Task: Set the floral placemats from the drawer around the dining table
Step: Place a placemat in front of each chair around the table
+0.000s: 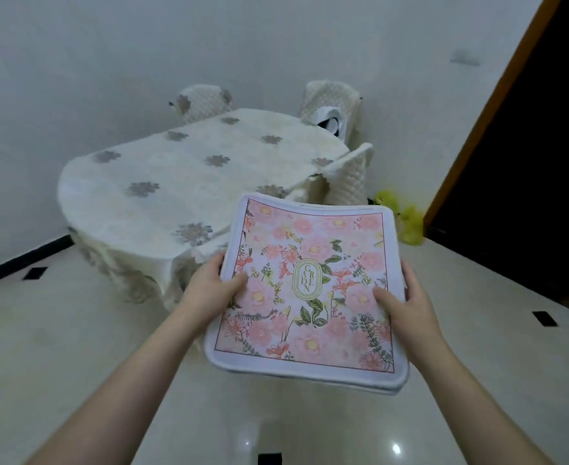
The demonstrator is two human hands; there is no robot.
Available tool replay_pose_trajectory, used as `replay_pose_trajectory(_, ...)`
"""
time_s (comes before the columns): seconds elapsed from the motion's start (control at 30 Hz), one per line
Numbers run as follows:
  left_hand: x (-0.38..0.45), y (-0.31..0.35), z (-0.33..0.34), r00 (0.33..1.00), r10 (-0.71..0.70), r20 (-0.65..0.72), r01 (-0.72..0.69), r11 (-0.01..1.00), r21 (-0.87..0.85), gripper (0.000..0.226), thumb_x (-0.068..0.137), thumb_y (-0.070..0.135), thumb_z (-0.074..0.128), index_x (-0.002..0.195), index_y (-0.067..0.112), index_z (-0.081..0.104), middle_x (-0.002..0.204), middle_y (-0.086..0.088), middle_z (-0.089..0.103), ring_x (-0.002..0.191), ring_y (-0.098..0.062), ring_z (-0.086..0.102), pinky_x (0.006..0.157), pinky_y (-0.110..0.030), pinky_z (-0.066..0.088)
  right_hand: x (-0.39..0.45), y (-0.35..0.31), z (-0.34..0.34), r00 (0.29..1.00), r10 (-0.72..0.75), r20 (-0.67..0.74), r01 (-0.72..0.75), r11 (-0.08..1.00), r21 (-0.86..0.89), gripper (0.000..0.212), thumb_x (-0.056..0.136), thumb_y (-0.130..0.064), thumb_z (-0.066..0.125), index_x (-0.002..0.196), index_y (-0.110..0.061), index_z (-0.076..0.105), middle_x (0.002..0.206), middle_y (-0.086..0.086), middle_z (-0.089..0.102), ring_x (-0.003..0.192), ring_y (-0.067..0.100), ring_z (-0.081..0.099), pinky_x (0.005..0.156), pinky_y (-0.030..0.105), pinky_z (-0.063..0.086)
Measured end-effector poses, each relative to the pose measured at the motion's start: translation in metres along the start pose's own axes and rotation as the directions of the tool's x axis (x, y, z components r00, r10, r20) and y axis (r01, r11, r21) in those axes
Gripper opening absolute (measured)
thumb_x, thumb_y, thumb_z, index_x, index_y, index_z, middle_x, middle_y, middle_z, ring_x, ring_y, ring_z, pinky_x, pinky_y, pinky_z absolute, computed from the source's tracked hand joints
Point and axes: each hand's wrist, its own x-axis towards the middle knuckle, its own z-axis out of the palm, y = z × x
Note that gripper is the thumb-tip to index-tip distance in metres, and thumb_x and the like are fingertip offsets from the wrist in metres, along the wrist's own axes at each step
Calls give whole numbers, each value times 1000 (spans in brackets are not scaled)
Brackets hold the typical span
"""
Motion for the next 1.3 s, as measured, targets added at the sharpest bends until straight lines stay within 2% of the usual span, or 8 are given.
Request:
replay_pose_trajectory(0.07,2,-14,-28,996,-40,-75,38,999,-24,24,91,23,66,113,30,59,97,15,70,82,-1,67,66,-21,50,18,-7,35,997,-30,71,30,999,-9,62,91,-11,64,141,-41,42,116,-7,70,97,20,72,81,52,58)
replay_pose_trajectory(0.2,12,-40,-74,978,-118,-172,103,990,-94,30,86,32,66,116,35,62,101,13,74,90,-10,71,86,-43,57,51,-18,97,981,-57,187,58,998,-5,64,91,-9,65,144,-36,41,123,-5,67,103,17,69,87,50,57)
replay_pose_trajectory(0.37,33,-61,-113,943,-197,-268,162,976,-144,27,91,29,64,117,38,61,105,12,74,91,-11,72,88,-46,56,93,-23,163,946,-85,312,73,996,48,64,91,-5,64,142,-36,43,124,-8,66,101,9,69,83,36,59)
replay_pose_trajectory(0.43,41,-68,-124,918,-235,-320,188,967,-171,24,89,33,65,111,43,61,104,12,74,91,-12,72,88,-47,56,113,-23,186,931,-85,355,74,996,43,64,90,-8,66,142,-38,43,124,-10,66,102,8,68,85,38,58)
replay_pose_trajectory(0.73,60,-78,-171,765,-373,-525,273,926,-261,30,95,25,62,123,36,58,105,9,73,87,-12,73,81,-44,60,176,-46,291,795,-90,600,99,995,18,64,92,-11,64,143,-42,40,116,-12,68,91,9,72,75,36,61)
replay_pose_trajectory(0.93,62,-88,-206,678,-399,-617,319,916,-242,31,96,24,60,127,30,56,110,9,71,93,-13,71,85,-43,57,190,-60,353,703,-84,706,71,996,48,64,93,-12,62,144,-43,38,111,-10,69,85,11,73,67,32,61)
replay_pose_trajectory(1.13,66,-112,-239,629,-469,-621,334,883,-328,29,98,23,58,125,32,55,110,6,71,92,-15,72,84,-44,58,190,-62,406,650,-68,757,65,997,34,65,93,-14,62,145,-43,35,112,-9,68,83,11,73,65,33,61)
replay_pose_trajectory(1.3,71,-140,-272,624,-454,-636,351,890,-291,28,98,22,58,124,30,56,106,5,72,87,-13,73,76,-37,58,184,-56,453,645,-33,764,75,997,-20,64,93,-15,63,144,-43,36,114,-8,69,83,11,73,68,37,62)
